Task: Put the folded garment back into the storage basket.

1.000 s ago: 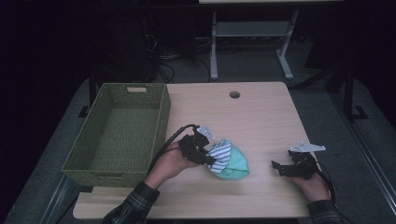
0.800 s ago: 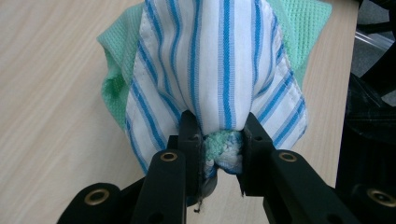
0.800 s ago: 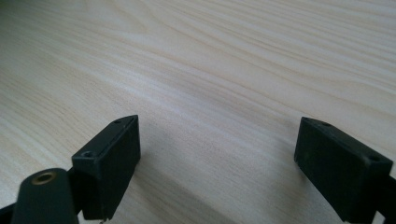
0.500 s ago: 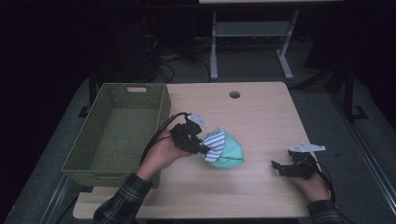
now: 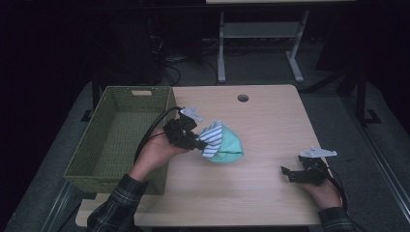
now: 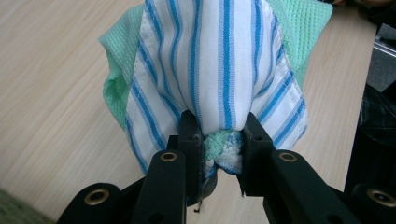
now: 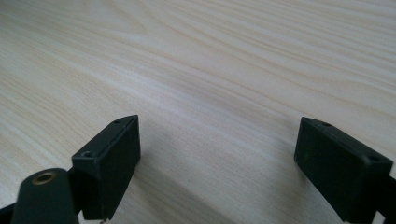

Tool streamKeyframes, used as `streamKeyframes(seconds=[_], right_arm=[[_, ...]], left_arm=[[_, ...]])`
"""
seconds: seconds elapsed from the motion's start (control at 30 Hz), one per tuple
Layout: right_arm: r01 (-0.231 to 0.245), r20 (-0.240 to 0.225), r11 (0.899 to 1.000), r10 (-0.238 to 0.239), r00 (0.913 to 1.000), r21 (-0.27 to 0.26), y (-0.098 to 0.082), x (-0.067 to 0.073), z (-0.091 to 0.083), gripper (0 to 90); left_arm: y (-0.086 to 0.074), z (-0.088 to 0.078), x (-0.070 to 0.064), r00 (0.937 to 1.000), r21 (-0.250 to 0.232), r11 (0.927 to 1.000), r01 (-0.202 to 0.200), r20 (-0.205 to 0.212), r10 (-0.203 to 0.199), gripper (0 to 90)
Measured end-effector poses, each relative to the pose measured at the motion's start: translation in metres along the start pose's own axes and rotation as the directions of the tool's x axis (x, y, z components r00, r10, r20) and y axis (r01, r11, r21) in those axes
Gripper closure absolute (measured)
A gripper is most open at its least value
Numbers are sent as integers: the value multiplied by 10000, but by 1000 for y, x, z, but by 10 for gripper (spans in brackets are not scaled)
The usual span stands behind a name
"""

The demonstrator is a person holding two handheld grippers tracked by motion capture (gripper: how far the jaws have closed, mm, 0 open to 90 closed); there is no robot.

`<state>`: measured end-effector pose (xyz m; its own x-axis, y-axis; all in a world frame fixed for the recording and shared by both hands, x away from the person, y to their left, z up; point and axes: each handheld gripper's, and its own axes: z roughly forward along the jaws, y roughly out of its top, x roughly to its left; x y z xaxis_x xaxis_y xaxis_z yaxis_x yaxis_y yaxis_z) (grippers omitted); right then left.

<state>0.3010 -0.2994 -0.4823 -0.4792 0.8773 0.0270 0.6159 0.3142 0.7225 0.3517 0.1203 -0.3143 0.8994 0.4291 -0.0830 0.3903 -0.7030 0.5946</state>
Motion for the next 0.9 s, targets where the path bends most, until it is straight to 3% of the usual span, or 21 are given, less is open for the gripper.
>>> streamKeyframes(seconds=[0.43, 0.53, 0.9], right_arm=[[-13, 14, 10000, 13, 10000, 44, 0, 0, 0, 130], [-11, 14, 10000, 11, 10000, 42, 0, 0, 0, 130], [-17, 14, 10000, 17, 10000, 45, 0, 0, 0, 130]], left_arm=[[-22, -37, 23, 9925, -362, 9964, 765, -930, -795, 739], [-29, -47, 28, 9851, -403, 9939, 1026, -1344, -1071, 739], [-58, -83, 48, 9600, -877, 9793, 1827, -1989, -1969, 739]])
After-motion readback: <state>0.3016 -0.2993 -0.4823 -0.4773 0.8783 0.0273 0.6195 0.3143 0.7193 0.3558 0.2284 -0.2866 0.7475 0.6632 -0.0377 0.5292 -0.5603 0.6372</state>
